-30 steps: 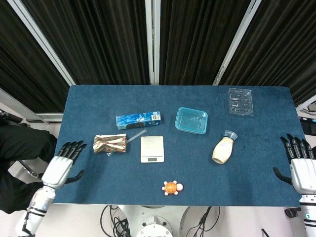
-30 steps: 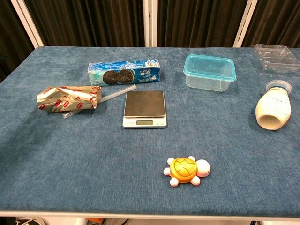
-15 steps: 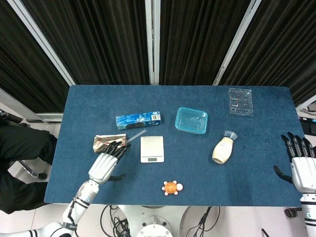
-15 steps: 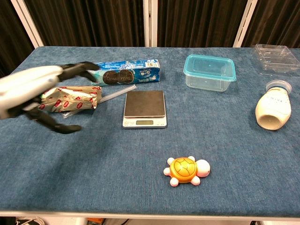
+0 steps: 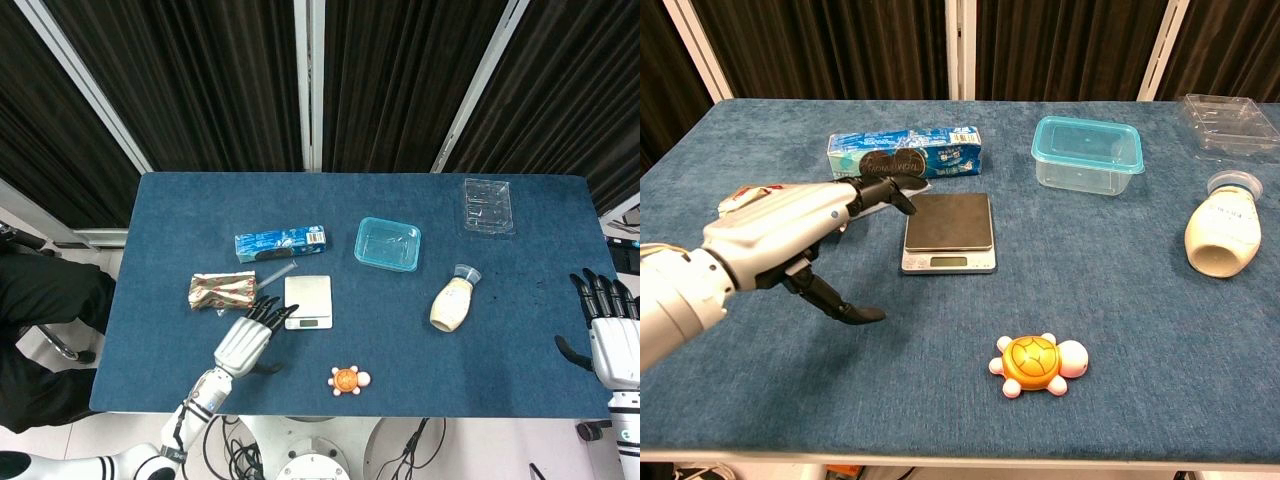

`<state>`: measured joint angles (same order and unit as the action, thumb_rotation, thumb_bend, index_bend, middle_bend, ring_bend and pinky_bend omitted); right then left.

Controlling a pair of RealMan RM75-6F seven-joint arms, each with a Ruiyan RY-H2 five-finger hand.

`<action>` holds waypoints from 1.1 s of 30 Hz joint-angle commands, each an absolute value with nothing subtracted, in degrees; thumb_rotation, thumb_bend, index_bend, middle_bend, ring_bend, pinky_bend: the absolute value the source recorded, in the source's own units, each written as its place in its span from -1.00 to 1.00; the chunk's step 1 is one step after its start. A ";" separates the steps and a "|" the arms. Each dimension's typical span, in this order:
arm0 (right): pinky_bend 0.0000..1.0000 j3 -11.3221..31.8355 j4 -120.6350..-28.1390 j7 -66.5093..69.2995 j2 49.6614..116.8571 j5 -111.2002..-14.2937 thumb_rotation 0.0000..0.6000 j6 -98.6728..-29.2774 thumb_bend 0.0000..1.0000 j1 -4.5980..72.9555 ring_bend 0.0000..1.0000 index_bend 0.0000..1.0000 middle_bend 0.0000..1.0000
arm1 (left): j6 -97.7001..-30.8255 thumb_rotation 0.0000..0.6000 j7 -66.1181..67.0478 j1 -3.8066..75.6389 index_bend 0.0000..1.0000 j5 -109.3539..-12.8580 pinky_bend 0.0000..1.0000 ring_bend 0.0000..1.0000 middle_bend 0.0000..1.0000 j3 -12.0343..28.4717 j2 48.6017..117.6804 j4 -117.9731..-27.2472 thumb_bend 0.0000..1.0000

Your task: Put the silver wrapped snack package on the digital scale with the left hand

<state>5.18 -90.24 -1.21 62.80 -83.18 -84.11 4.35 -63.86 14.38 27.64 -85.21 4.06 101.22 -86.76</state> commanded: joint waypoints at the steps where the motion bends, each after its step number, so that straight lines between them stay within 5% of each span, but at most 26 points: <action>1: -1.00 5.20 -90.06 -1.02 62.80 -83.09 1.00 -84.05 -0.70 4.34 -1.00 -1.00 -1.00 | -63.59 1.00 14.89 27.97 -1.00 -84.76 -1.00 -1.00 -0.69 4.02 101.72 -86.35 -0.72; 8: -1.00 5.11 -89.27 -0.07 62.86 -82.87 1.00 -83.77 -0.70 4.28 -1.00 -1.00 -1.00 | -61.74 1.00 15.32 28.76 -1.00 -82.76 -1.00 -1.00 -0.59 3.76 102.40 -85.87 -0.64; 13: -1.00 5.17 -88.57 0.80 62.90 -82.68 1.00 -83.70 -0.70 4.22 -1.00 -1.00 -1.00 | -60.33 1.00 14.43 29.38 -1.00 -81.92 -1.00 -1.00 -0.51 3.39 101.76 -86.45 -0.11; 16: -1.00 5.16 -88.23 1.18 62.99 -82.65 1.00 -83.53 -0.70 4.27 -1.00 -1.00 -1.00 | -60.58 1.00 14.69 29.51 -1.00 -81.83 -1.00 -1.00 -0.50 3.37 101.91 -86.22 0.01; 33: -1.00 5.01 -87.81 1.53 63.04 -82.52 1.00 -83.17 -0.69 4.24 -1.00 -1.00 -1.00 | -62.80 1.00 20.86 29.67 -1.00 -81.47 -1.00 -1.00 -0.51 2.78 103.76 -82.01 0.07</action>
<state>5.02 -87.81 1.53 63.04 -82.52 -83.17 4.24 -62.78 20.84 29.69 -81.48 2.78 103.75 -82.01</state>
